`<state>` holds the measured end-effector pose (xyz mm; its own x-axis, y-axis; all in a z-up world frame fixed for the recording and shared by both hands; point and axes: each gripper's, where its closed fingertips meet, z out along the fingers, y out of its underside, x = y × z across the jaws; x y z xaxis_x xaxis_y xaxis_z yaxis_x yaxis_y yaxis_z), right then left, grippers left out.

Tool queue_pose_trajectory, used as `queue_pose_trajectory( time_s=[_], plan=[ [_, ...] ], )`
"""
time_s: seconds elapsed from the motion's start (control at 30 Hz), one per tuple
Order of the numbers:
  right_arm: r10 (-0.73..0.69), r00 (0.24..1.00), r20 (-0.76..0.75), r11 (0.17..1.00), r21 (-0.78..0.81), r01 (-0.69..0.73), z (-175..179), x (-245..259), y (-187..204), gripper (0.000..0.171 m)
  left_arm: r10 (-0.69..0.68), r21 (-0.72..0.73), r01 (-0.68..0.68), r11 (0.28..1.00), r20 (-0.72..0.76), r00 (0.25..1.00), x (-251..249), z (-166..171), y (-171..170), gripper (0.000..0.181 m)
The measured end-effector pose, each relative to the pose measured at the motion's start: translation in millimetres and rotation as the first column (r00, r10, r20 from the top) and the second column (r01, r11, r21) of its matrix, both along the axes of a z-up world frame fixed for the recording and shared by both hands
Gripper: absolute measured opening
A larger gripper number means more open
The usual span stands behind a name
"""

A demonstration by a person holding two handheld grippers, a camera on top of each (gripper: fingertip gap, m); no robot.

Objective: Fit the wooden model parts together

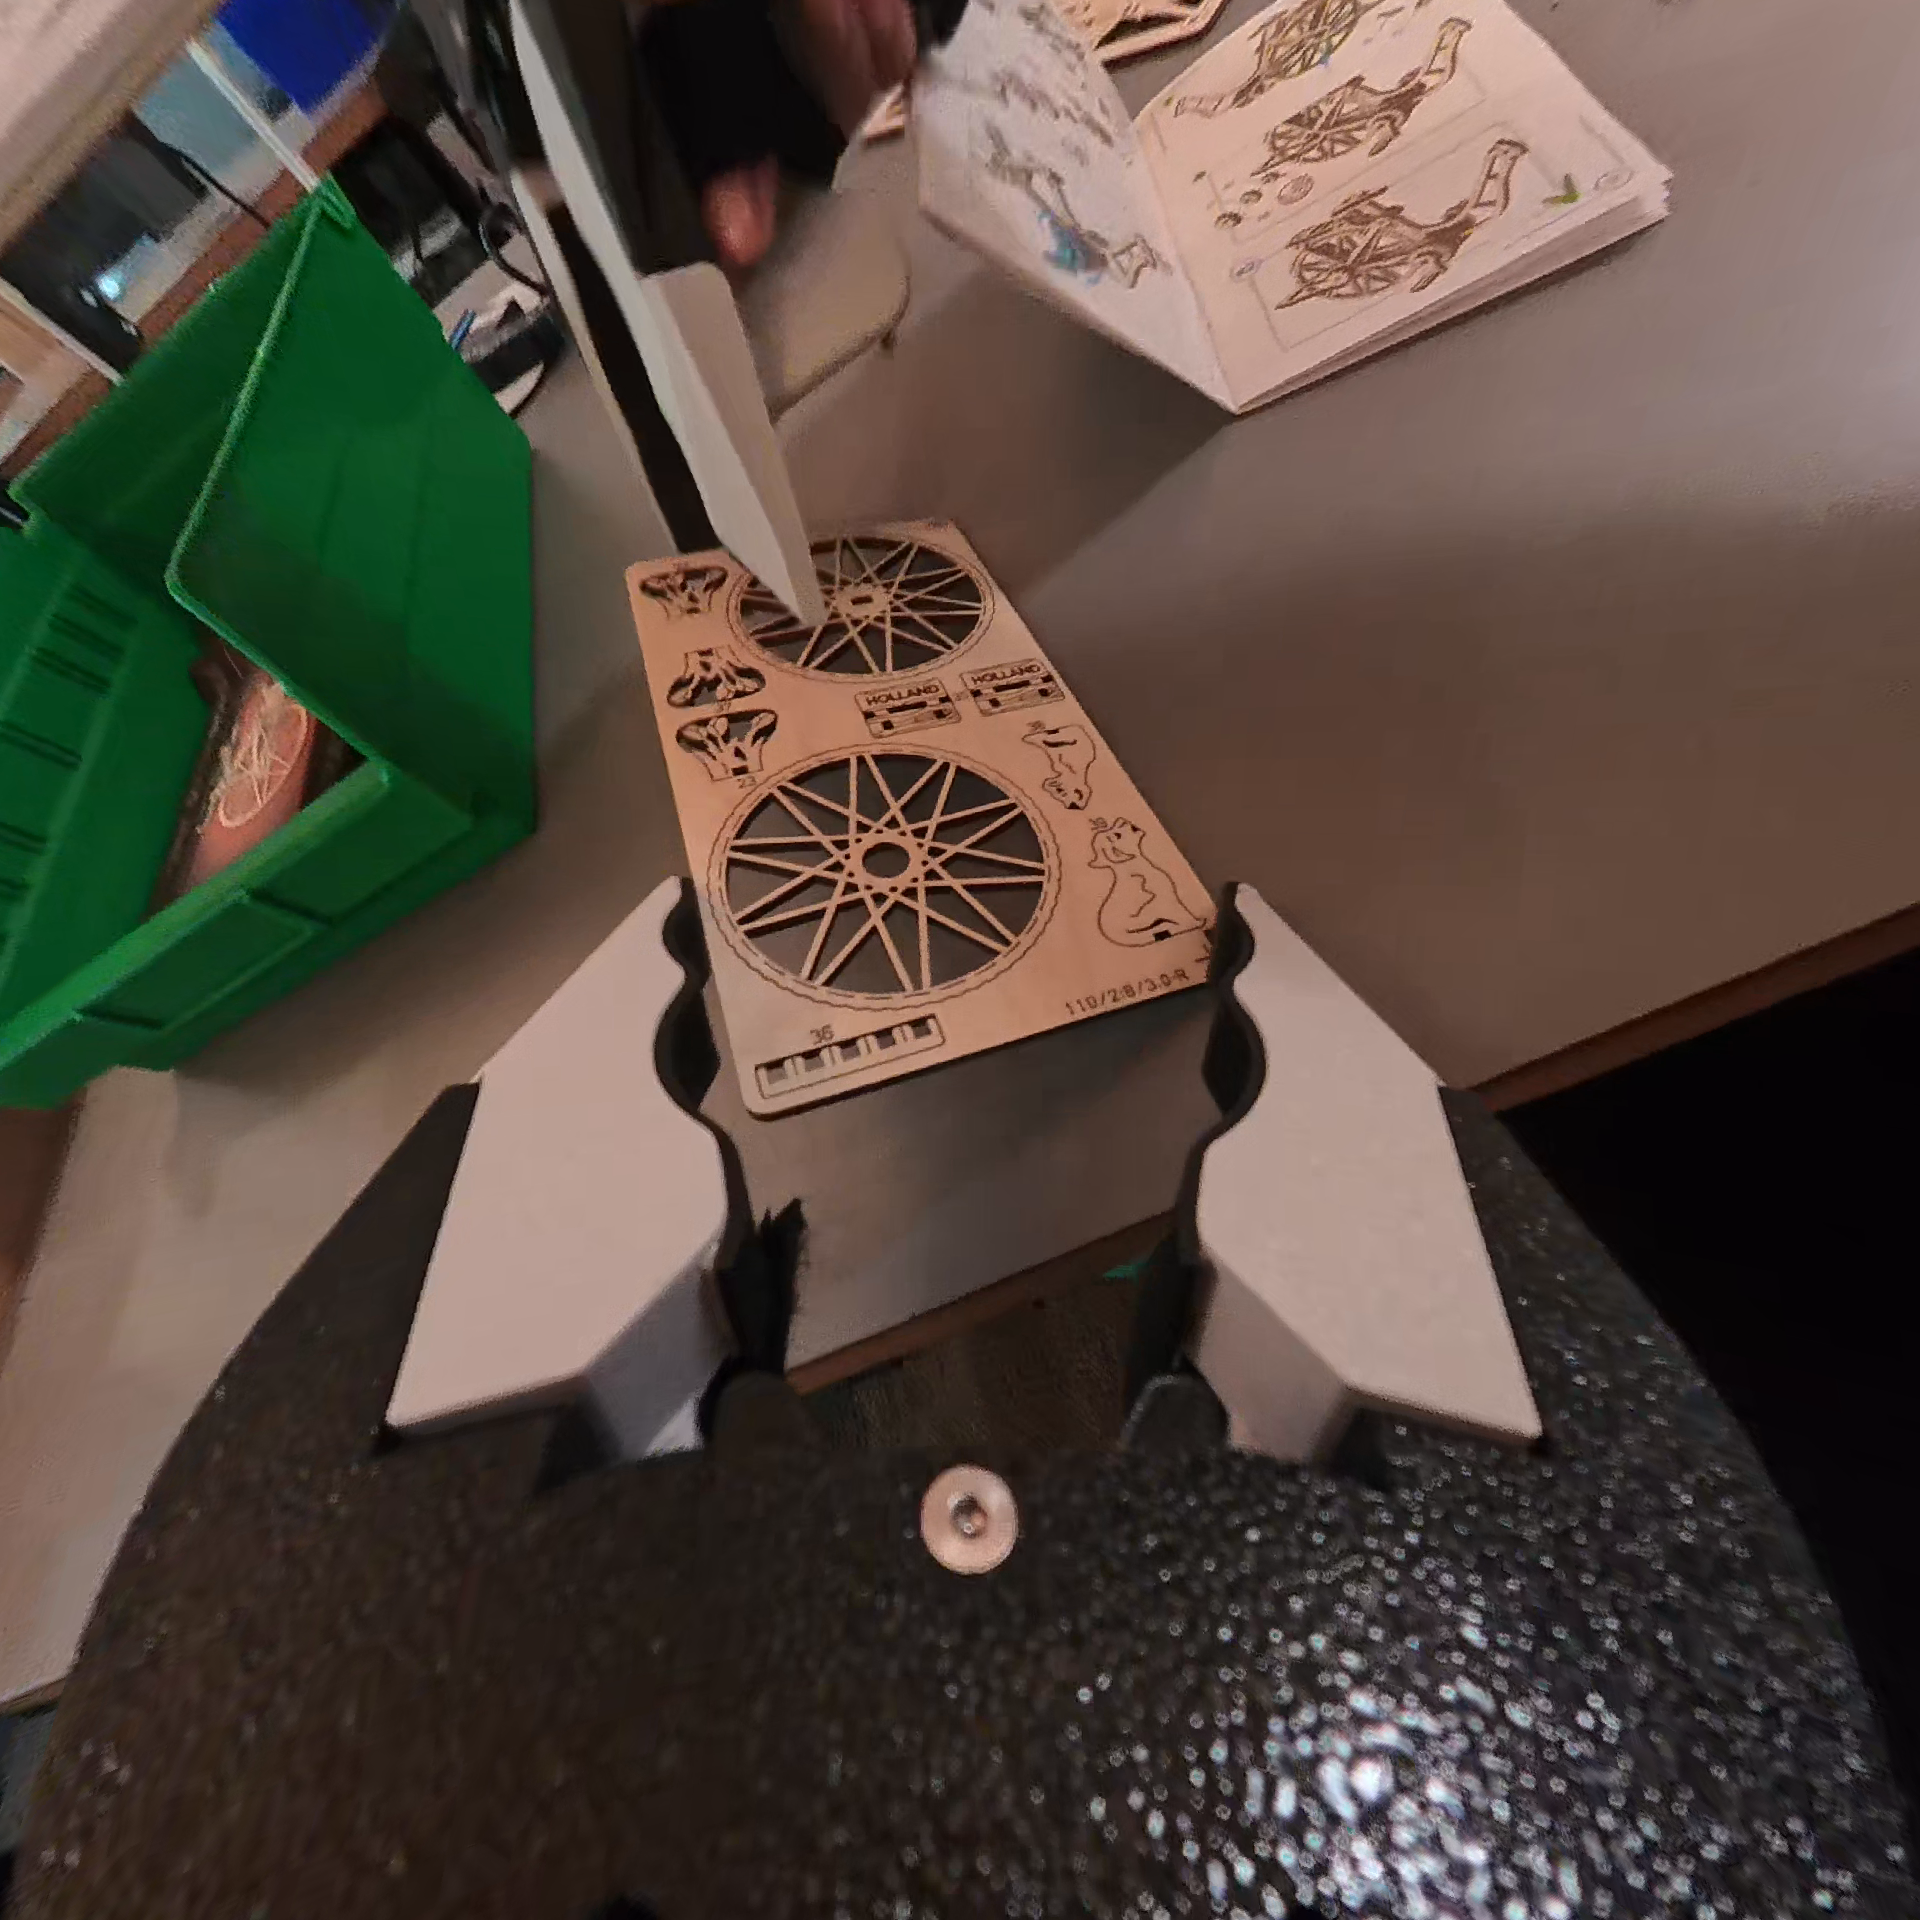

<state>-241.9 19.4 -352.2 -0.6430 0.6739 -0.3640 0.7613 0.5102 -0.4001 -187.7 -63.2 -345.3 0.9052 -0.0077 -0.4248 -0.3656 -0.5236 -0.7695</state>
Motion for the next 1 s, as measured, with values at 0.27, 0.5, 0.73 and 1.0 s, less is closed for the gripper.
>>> queue_pose_trajectory(
  time_s=[0.27,0.5,0.73,1.0],
  plan=[
    [0.030,0.999,0.045,0.956,-0.293,-0.016,31,4,-7,0.019,-0.033,0.088,0.016,0.996,0.190,0.981,-7,-4,1,0.096],
    [0.042,0.969,-0.245,0.878,-0.453,-0.152,111,32,-13,0.001,-0.250,0.303,0.103,0.947,0.499,0.830,-16,43,25,0.111],
    [0.017,0.950,-0.311,0.920,-0.367,-0.136,153,78,-1,0.001,-0.449,0.365,0.303,0.880,0.431,0.783,6,120,68,0.080],
    [-0.136,0.925,-0.355,0.955,-0.296,0.027,189,145,27,0.001,-0.590,0.304,0.636,0.709,0.750,0.298,101,159,103,0.024]
  ],
)
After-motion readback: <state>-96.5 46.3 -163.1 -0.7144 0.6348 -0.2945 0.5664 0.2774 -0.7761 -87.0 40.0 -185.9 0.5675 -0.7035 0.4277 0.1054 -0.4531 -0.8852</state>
